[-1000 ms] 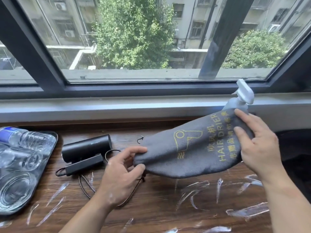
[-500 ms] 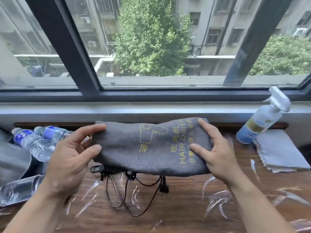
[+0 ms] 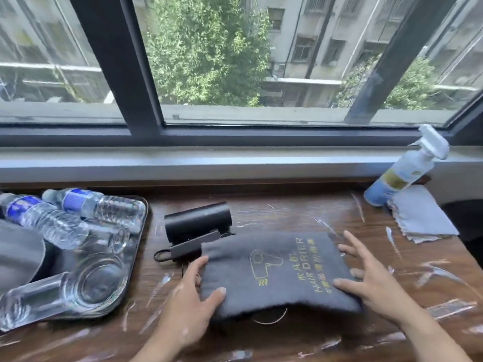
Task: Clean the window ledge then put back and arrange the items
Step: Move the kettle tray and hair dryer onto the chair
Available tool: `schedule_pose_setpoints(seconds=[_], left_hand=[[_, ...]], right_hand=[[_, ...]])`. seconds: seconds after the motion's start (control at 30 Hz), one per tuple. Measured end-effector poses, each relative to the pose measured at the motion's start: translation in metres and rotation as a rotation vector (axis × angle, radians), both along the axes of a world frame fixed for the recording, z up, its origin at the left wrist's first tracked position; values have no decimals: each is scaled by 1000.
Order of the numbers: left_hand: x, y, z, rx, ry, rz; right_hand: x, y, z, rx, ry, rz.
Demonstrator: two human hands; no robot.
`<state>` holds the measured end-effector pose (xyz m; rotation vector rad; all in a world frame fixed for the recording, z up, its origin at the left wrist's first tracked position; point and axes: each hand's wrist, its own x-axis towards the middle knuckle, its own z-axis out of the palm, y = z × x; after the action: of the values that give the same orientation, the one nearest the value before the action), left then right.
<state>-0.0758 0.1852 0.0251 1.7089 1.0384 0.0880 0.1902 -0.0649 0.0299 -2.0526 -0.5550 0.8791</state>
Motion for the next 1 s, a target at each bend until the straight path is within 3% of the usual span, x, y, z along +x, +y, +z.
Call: schedule_pose_setpoints(seconds=[0.1,0.2,0.33,0.53,0.83,0.93,1.0], left_hand=[[10,-1,2,51,83,-46],[19,7,1,-162,62,-74],[25,11,8,-475,-34,97],[40,26,53,-605,-222,42],[32,76,118,-305,-563,94],[10,91,126,-56,-548,96],[-9,101,127,-20,-538,131]], right_hand=[[-4,-8,-6,-46,28,-7],[-5,-5,-4,-34,98,-56],[-2,3,-1,-47,135,-23],[7,14,21,85,108,24],[4,72,79,389,-14,34],[-7,97,96,434,-47,116],[-15,113,102,433,-68,165]])
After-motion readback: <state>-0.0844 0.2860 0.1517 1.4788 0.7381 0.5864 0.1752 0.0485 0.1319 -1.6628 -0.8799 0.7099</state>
